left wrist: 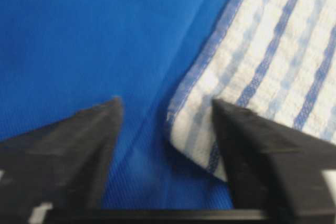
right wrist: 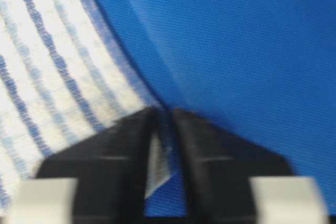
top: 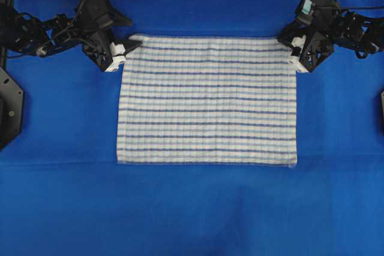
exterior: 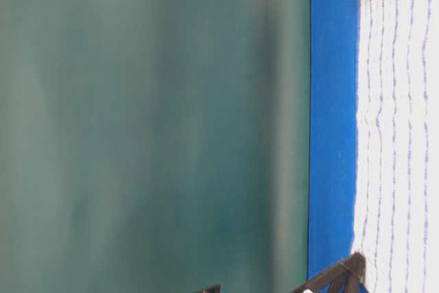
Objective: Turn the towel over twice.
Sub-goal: 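Pinch the towel's far left and far right corners with both grippers, then lift the held corners up and pull the towel toward the far side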
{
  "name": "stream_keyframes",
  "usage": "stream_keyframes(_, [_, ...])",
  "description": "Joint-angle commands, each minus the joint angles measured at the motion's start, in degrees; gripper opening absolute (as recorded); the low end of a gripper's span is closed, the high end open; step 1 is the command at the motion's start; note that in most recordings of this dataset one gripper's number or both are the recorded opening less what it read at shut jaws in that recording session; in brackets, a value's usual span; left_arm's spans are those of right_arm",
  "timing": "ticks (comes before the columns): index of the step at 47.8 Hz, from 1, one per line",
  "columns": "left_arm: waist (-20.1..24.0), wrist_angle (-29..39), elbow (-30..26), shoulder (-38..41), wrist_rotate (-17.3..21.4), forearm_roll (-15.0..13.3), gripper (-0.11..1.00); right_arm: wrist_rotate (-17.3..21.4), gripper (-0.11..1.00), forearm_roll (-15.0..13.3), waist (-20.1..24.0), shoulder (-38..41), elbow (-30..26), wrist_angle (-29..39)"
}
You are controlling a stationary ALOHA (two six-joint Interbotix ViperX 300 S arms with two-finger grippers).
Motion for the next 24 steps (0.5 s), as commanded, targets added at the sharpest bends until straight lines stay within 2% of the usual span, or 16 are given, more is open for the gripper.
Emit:
stream_keyframes(1, [0.9, 1.7, -0.8, 0.9, 0.1, -0.2, 0.48, -0.1, 0.14, -0.1, -0.4, -0.3, -0.1, -0.1])
stream_keyframes(4, [0.8, 2.5, -0.9, 1.3, 0.1, -0.2, 0.29, -0.2, 0.04, -0.1, -0.4, -0.3, 0.1, -0.1])
stream_keyframes(8, [0.6, 3.3, -0.8, 1.2, -0.1, -0.2, 0.10, -0.2, 0.03, -0.1, -0.3, -0.3, 0.2, -0.1])
stream_keyframes(10, [0.5, 3.3, -0.7, 1.1, -0.3, -0.2, 0.04, -0.3, 0.03, -0.1, -0.4, -0.3, 0.2, -0.1])
stream_keyframes(24, [0.2, 4.3, -0.8, -2.6, -0.8, -0.2, 0.04, 0.0, 0.03, 0.0, -0.7, -1.7, -0.7, -0.1])
